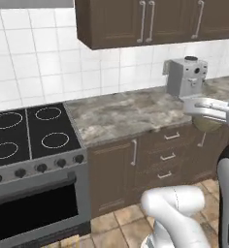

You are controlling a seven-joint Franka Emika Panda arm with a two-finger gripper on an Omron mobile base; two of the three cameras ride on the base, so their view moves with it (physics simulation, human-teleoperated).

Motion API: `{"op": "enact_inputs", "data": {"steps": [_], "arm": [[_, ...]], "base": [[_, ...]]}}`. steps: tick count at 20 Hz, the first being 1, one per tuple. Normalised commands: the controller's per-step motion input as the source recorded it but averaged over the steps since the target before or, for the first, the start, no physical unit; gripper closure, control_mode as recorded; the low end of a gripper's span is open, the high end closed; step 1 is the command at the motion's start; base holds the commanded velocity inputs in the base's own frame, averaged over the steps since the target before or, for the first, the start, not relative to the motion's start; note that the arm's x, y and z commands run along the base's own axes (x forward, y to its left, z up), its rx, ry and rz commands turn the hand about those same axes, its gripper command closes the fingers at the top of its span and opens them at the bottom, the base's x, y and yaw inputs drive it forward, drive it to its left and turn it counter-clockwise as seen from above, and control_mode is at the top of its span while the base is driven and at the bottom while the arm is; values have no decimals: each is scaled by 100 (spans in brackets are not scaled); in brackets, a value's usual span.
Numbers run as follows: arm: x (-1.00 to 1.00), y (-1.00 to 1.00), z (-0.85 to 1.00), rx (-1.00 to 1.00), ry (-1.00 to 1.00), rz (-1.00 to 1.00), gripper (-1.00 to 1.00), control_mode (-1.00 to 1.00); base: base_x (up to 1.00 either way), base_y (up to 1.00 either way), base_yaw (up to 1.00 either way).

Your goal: Retrieve the sausage and cheese from the fridge and place them on the cutting board on the counter.

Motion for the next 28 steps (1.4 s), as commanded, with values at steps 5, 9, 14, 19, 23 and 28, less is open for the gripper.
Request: {"op": "enact_inputs", "data": {"steps": [5,9,14,19,23,28], "arm": [[0,0,0,0,0,0,100,100],[0,0,0,0,0,0,100,100],[0,0,0,0,0,0,100,100],[0,0,0,0,0,0,100,100],[0,0,0,0,0,0,100,100],[0,0,0,0,0,0,100,100]], "base": [[-1,0,100],[-4,1,100],[-8,2,100],[0,15,97],[58,-1,87],[100,-19,54]]}}
